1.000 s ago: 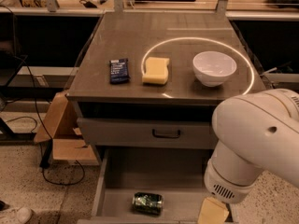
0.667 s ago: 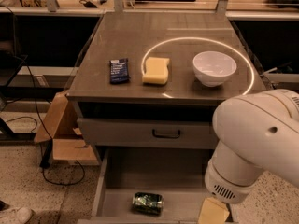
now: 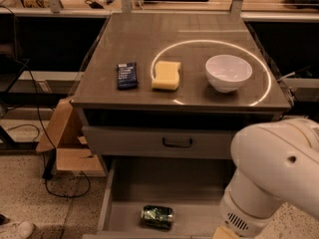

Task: Pick green can from middle drawer and place on counter

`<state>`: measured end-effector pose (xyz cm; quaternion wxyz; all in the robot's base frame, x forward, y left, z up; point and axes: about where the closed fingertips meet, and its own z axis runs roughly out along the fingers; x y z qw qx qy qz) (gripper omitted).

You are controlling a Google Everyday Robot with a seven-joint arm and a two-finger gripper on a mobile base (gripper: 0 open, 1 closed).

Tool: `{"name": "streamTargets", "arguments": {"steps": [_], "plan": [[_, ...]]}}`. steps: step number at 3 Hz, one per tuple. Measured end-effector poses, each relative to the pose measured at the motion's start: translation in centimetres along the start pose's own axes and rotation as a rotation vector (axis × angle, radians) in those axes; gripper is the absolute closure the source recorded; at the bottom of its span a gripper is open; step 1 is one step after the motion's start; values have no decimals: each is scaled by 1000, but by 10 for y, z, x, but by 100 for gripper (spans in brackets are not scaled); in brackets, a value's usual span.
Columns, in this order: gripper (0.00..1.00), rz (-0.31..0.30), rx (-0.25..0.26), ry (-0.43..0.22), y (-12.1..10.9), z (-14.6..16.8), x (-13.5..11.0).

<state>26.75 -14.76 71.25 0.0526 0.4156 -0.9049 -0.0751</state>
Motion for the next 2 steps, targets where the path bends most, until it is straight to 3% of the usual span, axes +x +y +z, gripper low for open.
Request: {"name": "streamTargets", "arguments": {"steps": [1,2], "plan": [[0,79,-78,21,28,34,8],[0,107,-163,42,50,52,14]]}}
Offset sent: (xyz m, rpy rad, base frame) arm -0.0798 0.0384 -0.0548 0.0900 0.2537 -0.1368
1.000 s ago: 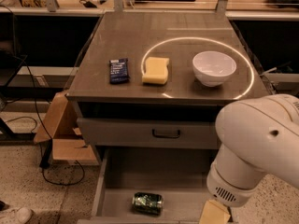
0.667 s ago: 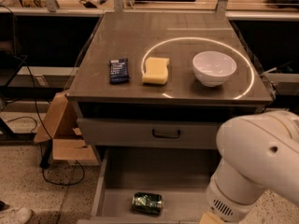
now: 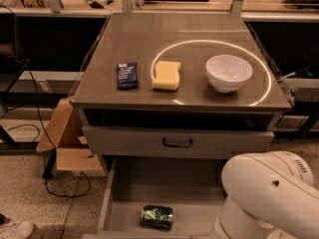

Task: Pick green can from middle drawer and place on counter

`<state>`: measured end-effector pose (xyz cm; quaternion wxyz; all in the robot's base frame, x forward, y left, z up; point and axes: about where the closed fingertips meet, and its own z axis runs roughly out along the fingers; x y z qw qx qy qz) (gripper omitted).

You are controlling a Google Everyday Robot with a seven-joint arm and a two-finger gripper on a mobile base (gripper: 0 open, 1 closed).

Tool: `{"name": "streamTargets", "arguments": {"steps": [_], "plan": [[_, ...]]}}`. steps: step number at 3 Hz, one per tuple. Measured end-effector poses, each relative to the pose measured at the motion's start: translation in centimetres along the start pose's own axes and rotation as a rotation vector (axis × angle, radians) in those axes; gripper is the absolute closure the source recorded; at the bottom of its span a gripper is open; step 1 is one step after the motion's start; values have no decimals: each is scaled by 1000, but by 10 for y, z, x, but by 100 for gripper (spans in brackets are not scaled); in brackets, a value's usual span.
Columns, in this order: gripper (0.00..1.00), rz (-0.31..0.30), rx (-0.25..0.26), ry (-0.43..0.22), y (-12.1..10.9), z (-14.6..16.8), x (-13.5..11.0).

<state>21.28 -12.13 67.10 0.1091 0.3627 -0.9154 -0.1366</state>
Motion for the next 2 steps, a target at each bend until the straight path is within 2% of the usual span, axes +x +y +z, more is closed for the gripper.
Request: {"name": "streamTargets", "arguments": {"steps": [1,2], "plan": [[0,-3,-1,-3,-1,0,0],[0,90,25,-34,-11,15,-27]]}}
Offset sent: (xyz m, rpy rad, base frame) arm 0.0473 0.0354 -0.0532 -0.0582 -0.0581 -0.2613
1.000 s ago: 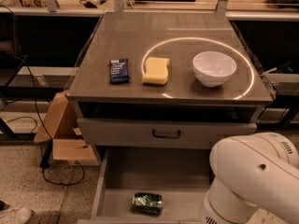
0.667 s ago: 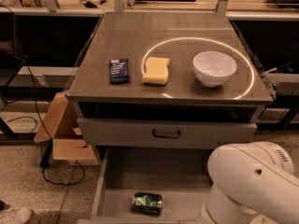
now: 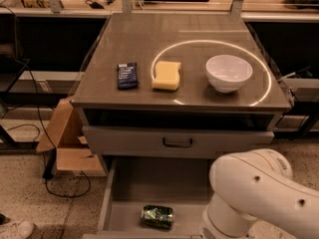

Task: Pick green can from middle drawer and place on counter

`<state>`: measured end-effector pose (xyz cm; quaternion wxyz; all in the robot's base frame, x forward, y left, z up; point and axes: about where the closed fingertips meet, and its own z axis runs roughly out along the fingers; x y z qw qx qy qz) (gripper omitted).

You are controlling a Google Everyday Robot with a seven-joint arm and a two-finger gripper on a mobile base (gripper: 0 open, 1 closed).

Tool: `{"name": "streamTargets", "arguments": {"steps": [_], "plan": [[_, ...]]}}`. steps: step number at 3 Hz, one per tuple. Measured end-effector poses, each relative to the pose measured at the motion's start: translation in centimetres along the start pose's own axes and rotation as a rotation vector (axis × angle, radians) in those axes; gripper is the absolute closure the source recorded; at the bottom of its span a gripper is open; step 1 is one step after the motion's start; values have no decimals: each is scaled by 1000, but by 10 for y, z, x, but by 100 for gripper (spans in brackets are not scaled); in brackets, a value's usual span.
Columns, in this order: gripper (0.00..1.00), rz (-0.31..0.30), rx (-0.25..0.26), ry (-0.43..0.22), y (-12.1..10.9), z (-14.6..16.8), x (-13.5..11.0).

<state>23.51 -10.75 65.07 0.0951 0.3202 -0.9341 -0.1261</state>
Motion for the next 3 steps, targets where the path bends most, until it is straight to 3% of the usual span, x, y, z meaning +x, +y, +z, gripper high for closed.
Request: {"name": "streamTargets", "arguments": {"steps": [1,2,3], "plan": [[0,103,37,-22,-13,8,-30],[0,252,39,-23,-26,13,-48],[0,344,39,-23,-26,13,-48]]}}
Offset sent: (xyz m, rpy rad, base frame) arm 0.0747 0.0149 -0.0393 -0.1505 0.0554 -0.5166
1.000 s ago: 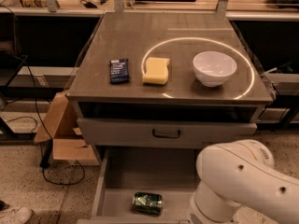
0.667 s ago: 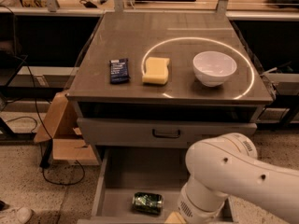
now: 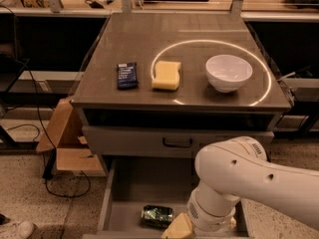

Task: Pick green can from middle drawer and place on counter

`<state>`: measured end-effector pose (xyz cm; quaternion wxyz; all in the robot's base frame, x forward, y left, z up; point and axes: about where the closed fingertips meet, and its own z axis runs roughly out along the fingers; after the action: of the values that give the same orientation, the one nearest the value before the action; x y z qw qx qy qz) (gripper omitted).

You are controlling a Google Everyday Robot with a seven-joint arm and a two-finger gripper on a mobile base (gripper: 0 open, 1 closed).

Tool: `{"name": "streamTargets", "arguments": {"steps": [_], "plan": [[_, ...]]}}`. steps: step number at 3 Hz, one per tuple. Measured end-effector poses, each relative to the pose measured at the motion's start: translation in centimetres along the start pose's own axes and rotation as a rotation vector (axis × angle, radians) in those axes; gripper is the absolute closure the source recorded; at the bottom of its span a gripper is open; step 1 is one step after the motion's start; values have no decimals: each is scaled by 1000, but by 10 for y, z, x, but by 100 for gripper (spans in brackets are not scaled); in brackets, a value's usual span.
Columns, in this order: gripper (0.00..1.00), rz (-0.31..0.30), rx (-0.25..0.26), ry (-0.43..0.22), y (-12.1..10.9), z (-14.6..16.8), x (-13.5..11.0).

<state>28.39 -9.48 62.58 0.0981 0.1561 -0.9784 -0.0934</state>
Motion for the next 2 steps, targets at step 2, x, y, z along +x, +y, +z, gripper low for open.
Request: {"name": "streamTargets", "arguments": {"steps": [2], "plan": [[0,64,45,6,-3,20,-11]]}}
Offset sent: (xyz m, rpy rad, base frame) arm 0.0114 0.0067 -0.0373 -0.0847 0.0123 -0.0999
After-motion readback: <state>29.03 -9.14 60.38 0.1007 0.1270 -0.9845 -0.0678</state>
